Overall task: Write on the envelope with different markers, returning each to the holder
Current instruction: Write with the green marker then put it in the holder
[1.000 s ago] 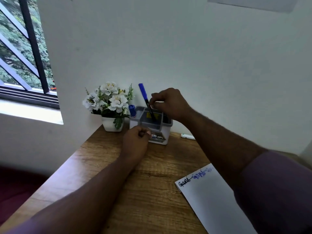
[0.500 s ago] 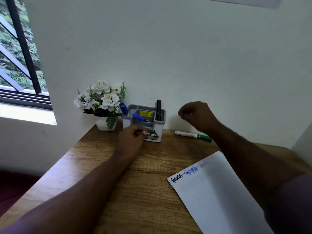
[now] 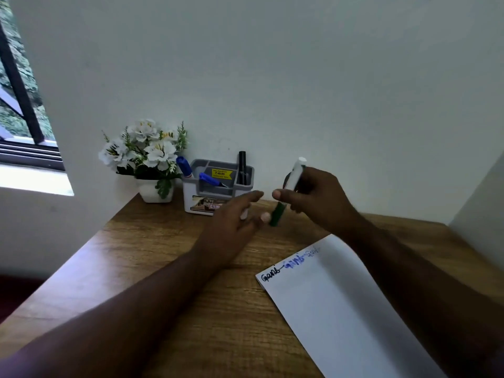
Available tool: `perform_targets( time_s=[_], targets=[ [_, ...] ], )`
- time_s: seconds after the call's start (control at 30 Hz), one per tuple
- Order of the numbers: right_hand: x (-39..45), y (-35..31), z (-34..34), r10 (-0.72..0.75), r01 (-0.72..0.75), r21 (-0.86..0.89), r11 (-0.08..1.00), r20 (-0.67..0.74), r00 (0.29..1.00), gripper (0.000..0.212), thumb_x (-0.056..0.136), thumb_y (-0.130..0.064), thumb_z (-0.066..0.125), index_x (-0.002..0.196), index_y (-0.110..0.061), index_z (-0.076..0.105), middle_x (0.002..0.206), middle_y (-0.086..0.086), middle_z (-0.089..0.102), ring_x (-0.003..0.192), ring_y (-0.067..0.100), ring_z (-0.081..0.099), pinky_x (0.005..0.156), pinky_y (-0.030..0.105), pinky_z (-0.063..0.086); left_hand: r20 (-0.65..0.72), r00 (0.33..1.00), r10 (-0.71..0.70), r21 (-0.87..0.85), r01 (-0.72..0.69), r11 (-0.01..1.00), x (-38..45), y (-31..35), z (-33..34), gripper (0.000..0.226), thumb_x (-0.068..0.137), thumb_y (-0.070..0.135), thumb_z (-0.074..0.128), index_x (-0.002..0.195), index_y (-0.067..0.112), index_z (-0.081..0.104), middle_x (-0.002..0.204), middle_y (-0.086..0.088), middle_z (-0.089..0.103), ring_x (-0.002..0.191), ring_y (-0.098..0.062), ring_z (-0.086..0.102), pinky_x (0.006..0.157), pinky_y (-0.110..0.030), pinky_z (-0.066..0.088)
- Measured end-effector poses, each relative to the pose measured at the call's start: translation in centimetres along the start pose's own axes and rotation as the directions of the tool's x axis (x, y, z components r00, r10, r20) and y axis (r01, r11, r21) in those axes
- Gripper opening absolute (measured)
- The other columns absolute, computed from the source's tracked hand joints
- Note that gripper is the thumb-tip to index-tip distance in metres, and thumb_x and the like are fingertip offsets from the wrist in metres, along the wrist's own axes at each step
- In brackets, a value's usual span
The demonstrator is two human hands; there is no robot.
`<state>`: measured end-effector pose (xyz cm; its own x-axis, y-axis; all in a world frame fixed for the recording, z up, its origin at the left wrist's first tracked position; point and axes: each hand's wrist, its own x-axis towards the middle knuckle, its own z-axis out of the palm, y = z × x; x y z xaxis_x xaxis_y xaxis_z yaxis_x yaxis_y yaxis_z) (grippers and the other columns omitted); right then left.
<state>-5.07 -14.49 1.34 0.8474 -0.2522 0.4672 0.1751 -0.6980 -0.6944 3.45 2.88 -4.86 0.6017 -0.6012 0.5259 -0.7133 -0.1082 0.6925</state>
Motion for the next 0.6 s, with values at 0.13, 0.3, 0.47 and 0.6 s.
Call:
perform_targets(
  time_s=[0.13, 0.3, 0.47, 0.6],
  targets=[
    [-3.1, -1.7, 0.3, 0.131, -0.107, 0.403, 0.909, -0.033, 0.991, 0.015, 0.076, -0.013, 0.08, 0.084, -0.004, 0.071, 0.069, 0.012, 0.073, 0.058, 0.027, 0.069, 0.055, 0.034, 0.056, 0.114, 0.993, 0.039, -0.117, -0.026, 0.993, -0.6, 0.9, 0.7, 0.008, 0.089, 0.04, 0.056, 0.092, 0.043, 0.063, 0.069, 0.022, 0.065, 0.069, 0.007, 0.061, 0.055, -0.004, 0.043],
    [-4.7, -1.9, 0.6, 0.276, -0.167, 0.45, 0.877, -0.186, 0.943, 0.019, 0.079, -0.017, 0.078, 0.079, 0.001, 0.071, 0.062, 0.015, 0.07, 0.042, 0.019, 0.06, 0.043, 0.025, 0.048, 0.094, 0.976, 0.196, 0.2, -0.211, 0.957, -0.6, 1.8, 0.3, 0.024, 0.088, 0.05, 0.046, 0.089, 0.035, 0.064, 0.065, 0.012, 0.06, 0.059, -0.004, 0.054, 0.051, -0.015, 0.039],
    [-2.7, -0.4, -7.0, 0.591, -0.084, 0.74, 0.668, -0.458, 0.663, 0.028, 0.086, -0.021, 0.069, 0.064, -0.012, 0.056, 0.042, -0.003, 0.045, 0.03, 0.009, 0.034, 0.035, 0.019, 0.027, -0.002, 0.982, 0.189, 0.353, -0.176, 0.919, -1.6, 1.7, 0.1, 0.016, 0.09, 0.027, 0.058, 0.098, 0.015, 0.066, 0.08, -0.002, 0.066, 0.066, -0.006, 0.051, 0.055, -0.017, 0.035],
    [-4.1, 1.0, -7.5, 0.454, -0.174, 0.72, 0.672, -0.215, 0.864, 0.011, 0.088, -0.013, 0.064, 0.078, -0.01, 0.068, 0.06, 0.008, 0.067, 0.044, 0.015, 0.052, 0.041, 0.02, 0.043, 0.273, 0.948, 0.161, 0.18, -0.215, 0.96, -1.6, 3.8, 3.0, 0.014, 0.095, 0.035, 0.048, 0.103, 0.027, 0.056, 0.092, 0.011, 0.057, 0.079, -0.001, 0.05, 0.069, -0.025, 0.038]
  ],
)
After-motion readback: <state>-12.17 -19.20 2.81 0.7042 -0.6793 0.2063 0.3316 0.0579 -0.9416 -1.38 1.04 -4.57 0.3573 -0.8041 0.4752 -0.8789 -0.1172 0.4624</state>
